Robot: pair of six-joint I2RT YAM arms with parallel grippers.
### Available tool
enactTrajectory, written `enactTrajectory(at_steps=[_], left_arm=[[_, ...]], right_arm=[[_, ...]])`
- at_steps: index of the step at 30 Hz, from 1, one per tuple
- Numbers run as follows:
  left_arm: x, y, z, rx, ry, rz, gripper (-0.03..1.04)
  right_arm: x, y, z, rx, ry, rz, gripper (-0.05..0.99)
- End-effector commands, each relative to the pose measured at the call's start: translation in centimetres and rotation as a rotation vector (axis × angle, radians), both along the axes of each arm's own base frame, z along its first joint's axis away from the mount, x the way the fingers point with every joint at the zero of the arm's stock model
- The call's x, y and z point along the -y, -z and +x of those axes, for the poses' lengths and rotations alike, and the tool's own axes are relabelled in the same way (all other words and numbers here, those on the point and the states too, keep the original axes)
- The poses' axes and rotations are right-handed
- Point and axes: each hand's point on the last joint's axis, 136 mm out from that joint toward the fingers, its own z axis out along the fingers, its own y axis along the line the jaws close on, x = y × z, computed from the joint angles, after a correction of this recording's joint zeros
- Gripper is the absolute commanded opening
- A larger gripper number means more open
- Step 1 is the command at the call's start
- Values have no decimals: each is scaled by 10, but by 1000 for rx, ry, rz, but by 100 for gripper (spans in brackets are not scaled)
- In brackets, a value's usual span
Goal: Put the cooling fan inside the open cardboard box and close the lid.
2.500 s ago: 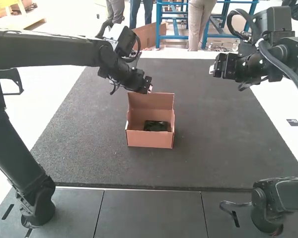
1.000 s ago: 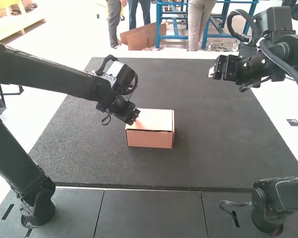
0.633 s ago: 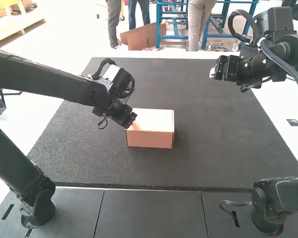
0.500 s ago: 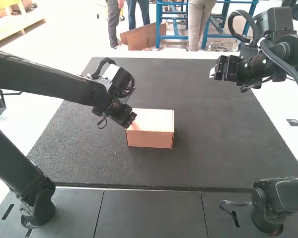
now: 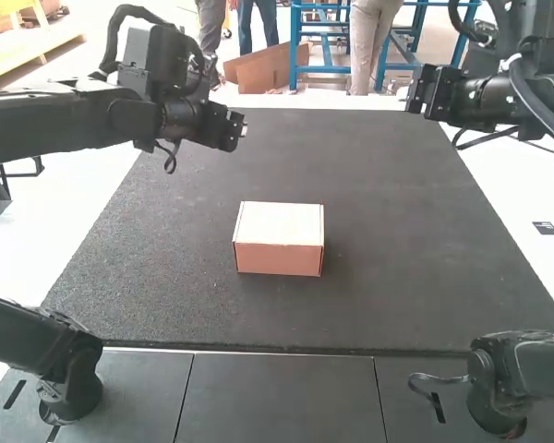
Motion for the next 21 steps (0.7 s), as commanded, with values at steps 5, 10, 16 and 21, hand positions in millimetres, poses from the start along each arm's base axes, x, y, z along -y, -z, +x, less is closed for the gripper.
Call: enactTrajectory(at_steps=[5,10,16,21], left_arm=[[-21,-17,-16,127,16,-148,97],[-29,-17,-45,239,56,-188,97],[-44,3,-72,307,48,-196,97],[-59,14,-88,369,17,-214,97]], right_arm=[[12,4,-4,89,28,-26,90],[19,13,-6,122,49,-45,91],[40,35,-9,172,90,-116,91],[58,52,-14,228,126,-172,91]])
